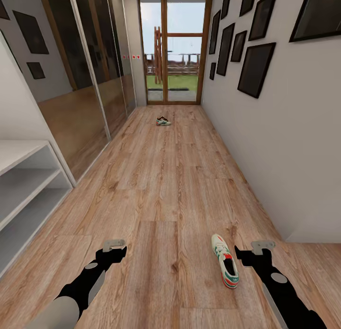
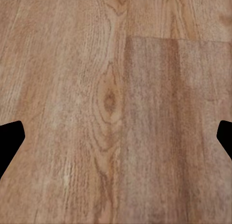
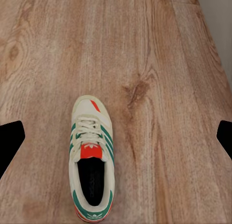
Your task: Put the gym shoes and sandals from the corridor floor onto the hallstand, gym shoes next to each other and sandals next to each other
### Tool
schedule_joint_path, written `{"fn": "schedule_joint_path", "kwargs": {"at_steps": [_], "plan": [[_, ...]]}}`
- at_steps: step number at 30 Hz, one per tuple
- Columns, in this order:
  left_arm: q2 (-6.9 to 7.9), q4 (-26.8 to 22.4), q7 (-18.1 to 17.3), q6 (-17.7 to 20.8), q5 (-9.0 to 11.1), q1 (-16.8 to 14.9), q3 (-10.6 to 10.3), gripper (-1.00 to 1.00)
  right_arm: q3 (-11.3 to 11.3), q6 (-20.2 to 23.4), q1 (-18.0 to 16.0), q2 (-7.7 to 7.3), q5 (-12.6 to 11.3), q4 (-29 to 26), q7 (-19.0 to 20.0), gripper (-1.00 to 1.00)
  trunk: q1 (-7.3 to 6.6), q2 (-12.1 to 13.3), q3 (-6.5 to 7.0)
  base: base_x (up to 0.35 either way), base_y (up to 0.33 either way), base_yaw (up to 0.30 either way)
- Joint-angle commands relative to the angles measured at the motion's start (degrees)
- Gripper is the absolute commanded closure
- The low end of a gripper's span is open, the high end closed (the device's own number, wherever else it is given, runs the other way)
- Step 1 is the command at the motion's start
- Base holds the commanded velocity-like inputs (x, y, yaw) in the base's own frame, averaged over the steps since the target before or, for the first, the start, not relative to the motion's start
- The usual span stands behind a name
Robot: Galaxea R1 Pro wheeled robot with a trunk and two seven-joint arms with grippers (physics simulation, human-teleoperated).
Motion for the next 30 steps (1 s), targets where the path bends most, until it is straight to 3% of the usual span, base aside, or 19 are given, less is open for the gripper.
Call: {"fn": "schedule_joint_path", "kwargs": {"at_steps": [1,8,9,17,30], "plan": [[-0.05,0.03,-0.23,-0.11,-0.03,-0.03,0.27,-1.0,-0.01,0.39,-0.1,-0.01,0.0,0.03,0.04,-1.0,0.01,-0.02,-0.05,0.212,0.0,0.0],[-0.29,0.04,-0.2,-0.08,-0.08,-0.1,0.2,-1.0,0.23,0.35,-0.36,0.09,-0.03,1.37,0.13,-1.0,0.01,-0.02,-0.05,0.234,0.0,0.0],[-0.42,0.0,-0.17,-0.06,-0.1,-0.11,0.14,-1.0,0.43,0.28,-0.39,0.26,-0.11,4.03,0.19,-1.0,0.01,-0.02,-0.05,0.039,0.0,0.0],[-0.42,0.03,-0.16,0.01,-0.11,-0.17,-0.04,-1.0,0.85,0.26,-0.43,0.53,-0.18,9.83,0.19,-1.0,0.01,-0.02,-0.05,0.033,0.0,0.0],[-1.02,-0.74,-0.21,-0.03,-0.08,-0.37,-3.94,-1.0,1.22,0.21,-0.49,1.02,-0.2,13.11,0.15,-1.0,0.01,-0.02,-0.05,0.047,0.0,0.0]]}}
